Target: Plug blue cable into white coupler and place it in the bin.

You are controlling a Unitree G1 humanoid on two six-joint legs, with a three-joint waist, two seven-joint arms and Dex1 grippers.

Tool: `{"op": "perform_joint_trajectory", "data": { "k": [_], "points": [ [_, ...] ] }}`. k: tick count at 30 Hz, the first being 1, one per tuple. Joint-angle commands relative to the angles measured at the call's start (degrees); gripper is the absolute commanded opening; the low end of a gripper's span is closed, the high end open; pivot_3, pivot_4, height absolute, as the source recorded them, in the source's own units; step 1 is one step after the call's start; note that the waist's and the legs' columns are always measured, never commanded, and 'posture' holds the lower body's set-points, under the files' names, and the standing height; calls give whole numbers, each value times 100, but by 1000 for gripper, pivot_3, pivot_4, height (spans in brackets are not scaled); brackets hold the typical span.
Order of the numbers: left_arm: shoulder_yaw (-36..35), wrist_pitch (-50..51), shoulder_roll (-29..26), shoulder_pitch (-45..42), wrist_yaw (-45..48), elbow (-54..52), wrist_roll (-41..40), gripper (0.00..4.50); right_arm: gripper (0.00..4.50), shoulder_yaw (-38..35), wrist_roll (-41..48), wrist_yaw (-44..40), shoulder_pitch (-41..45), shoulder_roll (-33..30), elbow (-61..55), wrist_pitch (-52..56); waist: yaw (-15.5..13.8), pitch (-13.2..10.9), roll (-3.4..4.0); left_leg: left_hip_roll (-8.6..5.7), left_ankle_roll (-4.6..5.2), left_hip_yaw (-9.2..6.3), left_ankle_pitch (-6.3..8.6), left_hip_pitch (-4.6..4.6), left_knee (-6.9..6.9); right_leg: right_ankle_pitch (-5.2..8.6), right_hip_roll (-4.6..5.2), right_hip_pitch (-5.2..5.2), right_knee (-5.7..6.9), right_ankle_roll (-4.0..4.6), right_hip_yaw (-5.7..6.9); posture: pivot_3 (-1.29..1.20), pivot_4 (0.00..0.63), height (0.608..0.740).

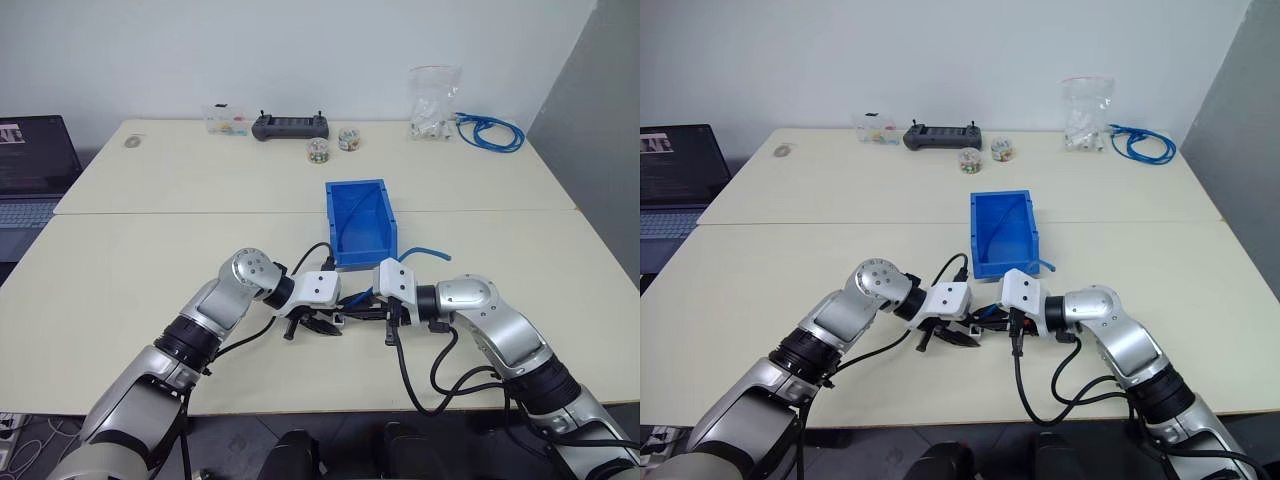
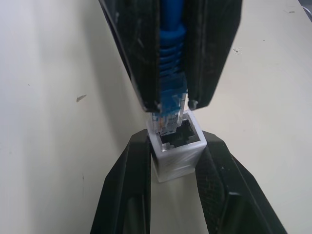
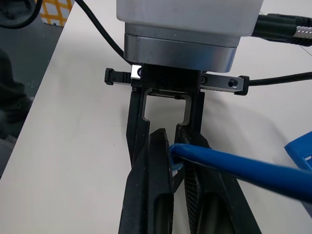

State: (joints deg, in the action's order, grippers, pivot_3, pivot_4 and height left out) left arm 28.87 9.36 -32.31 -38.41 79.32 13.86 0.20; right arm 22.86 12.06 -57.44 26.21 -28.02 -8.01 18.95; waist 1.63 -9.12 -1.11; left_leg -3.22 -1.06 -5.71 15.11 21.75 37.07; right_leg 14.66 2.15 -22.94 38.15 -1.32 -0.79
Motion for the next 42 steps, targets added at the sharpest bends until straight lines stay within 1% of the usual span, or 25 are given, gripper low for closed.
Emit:
{"op": "perform_joint_trajectory", "data": {
  "k": [1, 6, 11, 22, 25, 30, 34, 42],
  "points": [
    [163, 69, -12, 185, -47, 113, 260, 928, 24, 148, -149, -36, -57, 6, -60, 99, 0, 5, 3, 0, 0, 0, 0, 0, 0, 0, 0, 0, 0, 0, 0, 0, 150, 740],
    [160, 93, -5, 205, -37, 85, 268, 927, 24, 229, -281, -16, 11, 77, 15, -1, 0, 15, 6, 0, 0, -2, 0, -13, -2, 3, 0, 16, -3, -5, 1, 0, 150, 740],
    [150, 116, -5, 226, -31, 69, 291, 927, 23, 211, -281, -73, 31, 113, -28, 21, 1, 14, 6, 1, 2, -3, 3, -73, -14, 21, -1, 78, -16, -23, 1, 0, 150, 740],
    [128, 155, 2, 243, -43, 52, 300, 927, 23, 406, -486, -205, 29, 69, 229, -22, 2, 14, 7, 1, 2, -4, 3, -77, -15, 23, -1, 79, -14, -25, 0, 0, 150, 740],
    [122, 154, 4, 246, -40, 50, 296, 927, 23, 448, -535, -213, 103, 164, 383, -10, 6, 14, 7, 1, 2, -3, 3, -79, -14, 23, -1, 80, -14, -26, -1, 0, 150, 740],
    [107, 161, 18, 237, -37, 58, 309, 918, 21, 395, -362, -267, 432, 445, 558, 418, 17, 16, 9, 3, 3, -4, 3, -84, -15, 23, -2, 83, -13, -25, -2, 0, 150, 740],
    [90, 177, 25, 247, -33, 43, 326, 869, 20, 503, -417, -383, 533, 515, 576, 506, 10, 16, 10, 0, 3, -7, 3, -83, -14, 23, -2, 83, -14, -25, 0, 0, 150, 740],
    [65, 198, 12, 261, -36, 23, 340, 852, 20, 768, -702, -547, 543, 402, 638, 475, 10, 18, 12, 0, 2, -8, 3, -84, -15, 23, -1, 83, -15, -26, 0, 0, 150, 740]
  ]
}}
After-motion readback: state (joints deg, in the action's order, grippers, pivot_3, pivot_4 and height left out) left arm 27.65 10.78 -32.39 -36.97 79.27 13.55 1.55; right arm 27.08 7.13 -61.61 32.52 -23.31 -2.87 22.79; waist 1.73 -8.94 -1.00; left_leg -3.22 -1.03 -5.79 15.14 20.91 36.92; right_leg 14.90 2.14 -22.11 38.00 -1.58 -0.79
